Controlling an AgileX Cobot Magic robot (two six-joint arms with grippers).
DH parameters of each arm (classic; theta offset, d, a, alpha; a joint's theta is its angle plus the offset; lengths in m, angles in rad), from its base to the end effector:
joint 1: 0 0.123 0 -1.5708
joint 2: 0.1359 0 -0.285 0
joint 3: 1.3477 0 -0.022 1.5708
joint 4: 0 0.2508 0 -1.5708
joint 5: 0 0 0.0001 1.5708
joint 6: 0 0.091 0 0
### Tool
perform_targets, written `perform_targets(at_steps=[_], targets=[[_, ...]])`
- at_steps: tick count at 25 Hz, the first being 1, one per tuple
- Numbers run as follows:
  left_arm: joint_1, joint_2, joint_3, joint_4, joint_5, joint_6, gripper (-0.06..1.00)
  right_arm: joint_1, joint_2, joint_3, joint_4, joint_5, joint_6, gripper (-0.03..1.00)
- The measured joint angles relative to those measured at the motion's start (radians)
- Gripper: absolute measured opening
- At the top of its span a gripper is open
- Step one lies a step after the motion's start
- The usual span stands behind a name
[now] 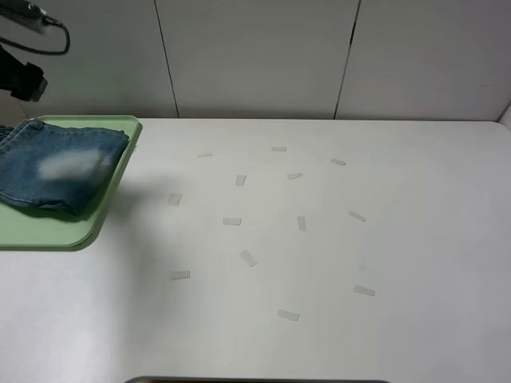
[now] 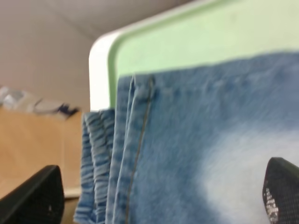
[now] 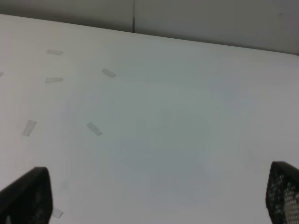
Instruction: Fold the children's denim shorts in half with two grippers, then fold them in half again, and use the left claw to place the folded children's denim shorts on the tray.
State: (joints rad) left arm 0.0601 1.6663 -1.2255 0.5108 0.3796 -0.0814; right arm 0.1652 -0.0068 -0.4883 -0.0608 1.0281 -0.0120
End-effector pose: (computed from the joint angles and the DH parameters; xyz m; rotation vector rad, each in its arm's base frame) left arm 0.3756 0.0392 0.2773 0.2874 2.2670 0.4481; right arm -0.0025 -0.0052 0.2768 -0.1769 2.0074 0.0250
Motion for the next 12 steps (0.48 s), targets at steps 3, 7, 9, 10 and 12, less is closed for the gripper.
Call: perform_targets(at_steps=[3, 7, 9, 10, 12], targets=[[-0.005, -0.097, 0.02, -0.102, -0.024, 0.067, 0.9, 0.0, 0.0, 0.0, 0.0, 0.0, 0.0, 0.69], [-0.006, -0.247, 0.106, -0.182, -0.031, 0.095, 0.94, 0.0, 0.0, 0.0, 0.0, 0.0, 0.0, 0.69], [-0.006, -0.341, 0.166, -0.201, -0.031, 0.091, 0.94, 0.0, 0.0, 0.0, 0.0, 0.0, 0.0, 0.69], [-0.006, -0.394, 0.201, -0.216, -0.031, 0.088, 0.94, 0.0, 0.0, 0.0, 0.0, 0.0, 0.0, 0.69], [-0.006, -0.498, 0.266, -0.25, -0.031, 0.088, 0.94, 0.0, 0.0, 0.0, 0.0, 0.0, 0.0, 0.69]])
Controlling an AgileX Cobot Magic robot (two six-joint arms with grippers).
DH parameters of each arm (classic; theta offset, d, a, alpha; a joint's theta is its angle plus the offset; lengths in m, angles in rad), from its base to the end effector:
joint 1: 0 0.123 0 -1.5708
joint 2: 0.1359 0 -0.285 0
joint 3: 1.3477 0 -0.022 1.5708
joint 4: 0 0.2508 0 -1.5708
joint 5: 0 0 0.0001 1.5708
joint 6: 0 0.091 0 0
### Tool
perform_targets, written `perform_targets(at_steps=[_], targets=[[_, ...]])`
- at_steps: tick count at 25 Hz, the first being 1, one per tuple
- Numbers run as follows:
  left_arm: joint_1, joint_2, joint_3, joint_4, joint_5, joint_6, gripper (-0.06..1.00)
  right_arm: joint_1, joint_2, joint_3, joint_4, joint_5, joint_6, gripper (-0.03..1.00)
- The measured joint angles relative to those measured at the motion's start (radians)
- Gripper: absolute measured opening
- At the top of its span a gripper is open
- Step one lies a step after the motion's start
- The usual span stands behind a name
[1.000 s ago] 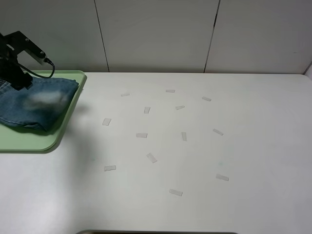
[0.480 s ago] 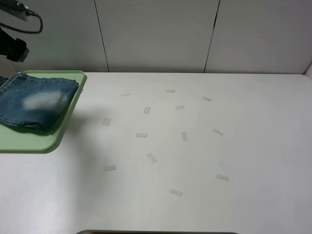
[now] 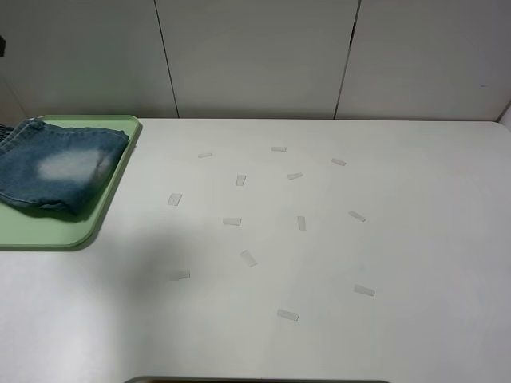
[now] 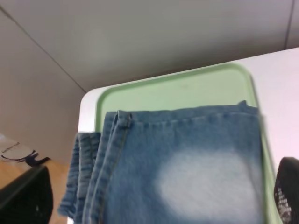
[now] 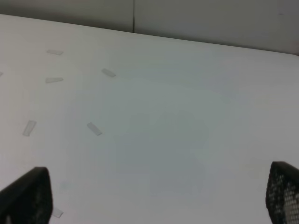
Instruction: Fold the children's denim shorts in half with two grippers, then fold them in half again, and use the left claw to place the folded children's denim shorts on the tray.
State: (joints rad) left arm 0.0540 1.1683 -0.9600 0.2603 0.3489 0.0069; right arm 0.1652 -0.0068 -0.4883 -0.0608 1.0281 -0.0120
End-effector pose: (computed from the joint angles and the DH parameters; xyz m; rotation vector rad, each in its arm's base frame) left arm 0.2569 0.0219 0.3492 0.1461 2.0343 0.2819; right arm -0.0025 -0.0052 0.2768 -0.1769 2.0074 0.0250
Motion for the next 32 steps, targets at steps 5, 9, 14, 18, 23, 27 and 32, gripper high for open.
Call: perform_targets(at_steps=[5, 9, 14, 18, 23, 27, 32], targets=[[0.0, -0.297, 0.147, -0.097, 0.024, 0.0, 0.94, 0.0, 0.0, 0.0, 0.0, 0.0, 0.0, 0.69], [0.0, -0.517, 0.243, -0.12, 0.093, 0.0, 0.94, 0.0, 0.0, 0.0, 0.0, 0.0, 0.0, 0.69], [0.0, -0.774, 0.336, -0.123, 0.237, -0.001, 0.94, 0.0, 0.0, 0.0, 0.0, 0.0, 0.0, 0.69], [0.0, -0.891, 0.372, -0.125, 0.353, -0.007, 0.94, 0.0, 0.0, 0.0, 0.0, 0.0, 0.0, 0.69], [0.0, -1.066, 0.411, -0.165, 0.488, -0.036, 0.94, 0.0, 0.0, 0.0, 0.0, 0.0, 0.0, 0.69], [0.0, -1.127, 0.446, -0.192, 0.533, -0.038, 0.93, 0.0, 0.0, 0.0, 0.0, 0.0, 0.0, 0.69], [0.0, -1.171, 0.456, -0.198, 0.547, -0.038, 0.92, 0.0, 0.0, 0.0, 0.0, 0.0, 0.0, 0.69]])
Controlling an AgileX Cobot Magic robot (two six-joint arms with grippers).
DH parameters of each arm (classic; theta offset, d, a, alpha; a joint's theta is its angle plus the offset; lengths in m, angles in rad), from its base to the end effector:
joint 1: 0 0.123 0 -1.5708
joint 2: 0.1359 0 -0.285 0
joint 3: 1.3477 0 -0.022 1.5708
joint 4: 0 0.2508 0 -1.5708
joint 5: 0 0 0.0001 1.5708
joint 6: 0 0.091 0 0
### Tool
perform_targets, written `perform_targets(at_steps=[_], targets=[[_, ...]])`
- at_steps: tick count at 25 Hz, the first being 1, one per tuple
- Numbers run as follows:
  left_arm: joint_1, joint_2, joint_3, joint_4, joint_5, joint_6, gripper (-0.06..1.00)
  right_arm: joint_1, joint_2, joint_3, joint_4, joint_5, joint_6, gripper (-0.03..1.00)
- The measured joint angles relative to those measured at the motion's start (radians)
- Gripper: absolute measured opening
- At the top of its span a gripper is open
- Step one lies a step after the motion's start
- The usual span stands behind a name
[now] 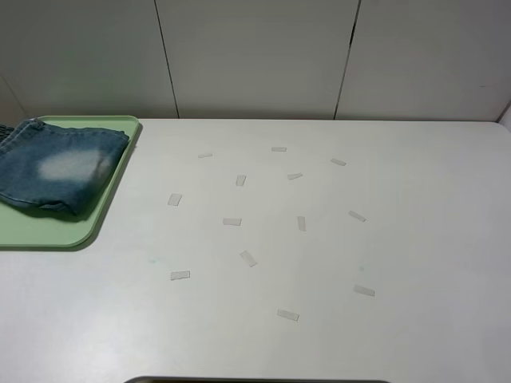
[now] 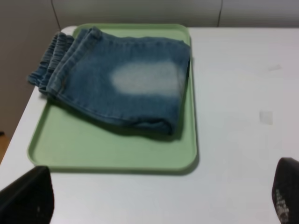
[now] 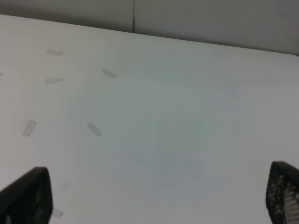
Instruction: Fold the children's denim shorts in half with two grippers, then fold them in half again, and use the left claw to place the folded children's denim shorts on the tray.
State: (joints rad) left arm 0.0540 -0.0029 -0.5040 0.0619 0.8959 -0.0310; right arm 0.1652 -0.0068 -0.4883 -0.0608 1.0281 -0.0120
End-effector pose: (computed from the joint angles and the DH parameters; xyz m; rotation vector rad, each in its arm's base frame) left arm -0.0004 0.0044 0.2924 -0.0766 1.8707 0.0877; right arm -0.0025 -0.0052 0.2768 -0.1769 2.0074 0.0250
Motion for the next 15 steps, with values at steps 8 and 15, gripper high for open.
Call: perform_targets(at_steps=[8, 15], targets=[[0.0, 0.0, -0.002, -0.027, 0.071, -0.002, 0.91, 0.0, 0.0, 0.0, 0.0, 0.0, 0.0, 0.69], [0.0, 0.0, 0.01, -0.027, 0.173, -0.002, 0.91, 0.0, 0.0, 0.0, 0.0, 0.0, 0.0, 0.69]])
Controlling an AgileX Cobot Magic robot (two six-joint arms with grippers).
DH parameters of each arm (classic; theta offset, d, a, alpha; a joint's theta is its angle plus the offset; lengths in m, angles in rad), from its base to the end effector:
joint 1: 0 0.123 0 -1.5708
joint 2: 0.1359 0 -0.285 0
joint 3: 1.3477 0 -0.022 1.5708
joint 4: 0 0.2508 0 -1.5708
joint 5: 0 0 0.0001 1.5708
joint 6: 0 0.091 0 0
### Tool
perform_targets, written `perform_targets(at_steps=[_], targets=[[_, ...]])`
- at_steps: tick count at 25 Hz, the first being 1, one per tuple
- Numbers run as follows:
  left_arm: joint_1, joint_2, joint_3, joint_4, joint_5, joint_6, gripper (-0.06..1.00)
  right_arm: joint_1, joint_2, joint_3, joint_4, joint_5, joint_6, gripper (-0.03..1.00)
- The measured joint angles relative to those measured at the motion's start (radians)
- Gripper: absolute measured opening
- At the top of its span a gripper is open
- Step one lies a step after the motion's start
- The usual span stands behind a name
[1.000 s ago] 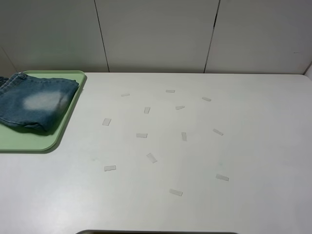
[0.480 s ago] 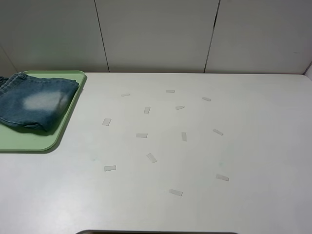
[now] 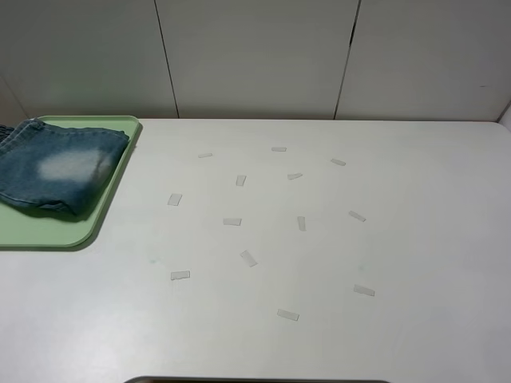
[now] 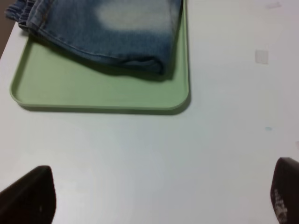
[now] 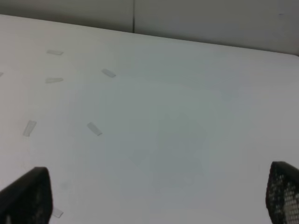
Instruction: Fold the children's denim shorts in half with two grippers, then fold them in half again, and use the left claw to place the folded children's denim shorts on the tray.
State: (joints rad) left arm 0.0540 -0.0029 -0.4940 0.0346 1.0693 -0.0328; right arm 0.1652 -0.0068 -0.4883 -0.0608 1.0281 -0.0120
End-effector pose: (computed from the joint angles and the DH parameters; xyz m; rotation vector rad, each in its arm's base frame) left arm -0.0051 0.0025 0.2750 -0.0909 2.0539 0.0546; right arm -0.0025 -0.0052 0.2768 -0.1769 2.0074 0.0250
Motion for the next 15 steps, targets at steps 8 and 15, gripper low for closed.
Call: perform_targets(at_steps=[8, 15], targets=[[0.0, 0.0, 0.005, 0.0, 0.0, 0.006, 0.9, 0.0, 0.0, 0.0, 0.0, 0.0, 0.0, 0.69], [0.0, 0.0, 0.005, 0.0, 0.0, 0.008, 0.9, 0.0, 0.0, 0.0, 0.0, 0.0, 0.0, 0.69]])
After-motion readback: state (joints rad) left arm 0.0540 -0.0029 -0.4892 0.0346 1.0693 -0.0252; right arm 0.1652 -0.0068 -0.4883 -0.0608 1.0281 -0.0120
